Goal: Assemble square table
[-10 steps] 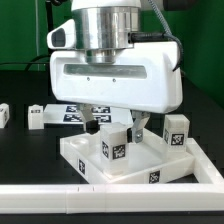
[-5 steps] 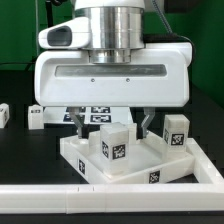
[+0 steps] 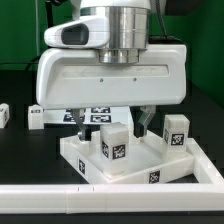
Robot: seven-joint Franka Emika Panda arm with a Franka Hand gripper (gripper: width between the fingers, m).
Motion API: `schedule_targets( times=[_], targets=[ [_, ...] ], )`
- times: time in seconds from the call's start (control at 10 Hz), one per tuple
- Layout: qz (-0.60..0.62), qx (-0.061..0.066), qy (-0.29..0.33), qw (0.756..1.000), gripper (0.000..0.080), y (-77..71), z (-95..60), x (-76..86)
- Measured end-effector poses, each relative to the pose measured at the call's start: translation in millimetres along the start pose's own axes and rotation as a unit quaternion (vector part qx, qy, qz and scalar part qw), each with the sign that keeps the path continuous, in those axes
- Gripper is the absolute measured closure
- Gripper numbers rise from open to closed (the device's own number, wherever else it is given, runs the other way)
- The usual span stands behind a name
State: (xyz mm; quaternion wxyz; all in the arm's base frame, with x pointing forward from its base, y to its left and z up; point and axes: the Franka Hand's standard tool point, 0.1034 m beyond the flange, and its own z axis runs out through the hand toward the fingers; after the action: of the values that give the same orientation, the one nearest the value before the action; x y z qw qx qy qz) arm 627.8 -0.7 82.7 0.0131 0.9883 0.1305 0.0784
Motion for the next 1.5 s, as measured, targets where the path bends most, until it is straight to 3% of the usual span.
schedule_targets(
  times=[0.1, 0.2, 0.3, 0.4, 0.5, 0.9, 1.1, 1.4, 1.5],
  targets=[
    [-0.019, -0.001, 0.000, 1.000, 0.0151, -0.5, 0.1, 0.2],
    [-0.015, -0.001, -0.001, 1.000, 0.0287, -0.1, 0.2, -0.1],
    [-0.008, -0.001, -0.001, 1.000, 0.0287, -0.1, 0.3, -0.1],
    [-0.002, -0.001, -0.001, 1.000, 0.0424, -0.1, 0.3, -0.2],
    [0.006, -0.001, 0.000, 1.000, 0.0509, -0.3, 0.3, -0.1],
    [0.213, 0.000, 0.002, 0.977, 0.0509, -2.1, 1.5, 0.1],
    [0.344, 0.008, 0.007, 0.939, 0.0509, -2.1, 2.2, -0.3],
    [0.550, 0.012, -0.001, 0.835, 0.0509, -7.0, 3.0, -1.0],
    [0.616, 0.011, -0.015, 0.787, 0.0509, -9.1, 3.5, -0.5]
  ],
)
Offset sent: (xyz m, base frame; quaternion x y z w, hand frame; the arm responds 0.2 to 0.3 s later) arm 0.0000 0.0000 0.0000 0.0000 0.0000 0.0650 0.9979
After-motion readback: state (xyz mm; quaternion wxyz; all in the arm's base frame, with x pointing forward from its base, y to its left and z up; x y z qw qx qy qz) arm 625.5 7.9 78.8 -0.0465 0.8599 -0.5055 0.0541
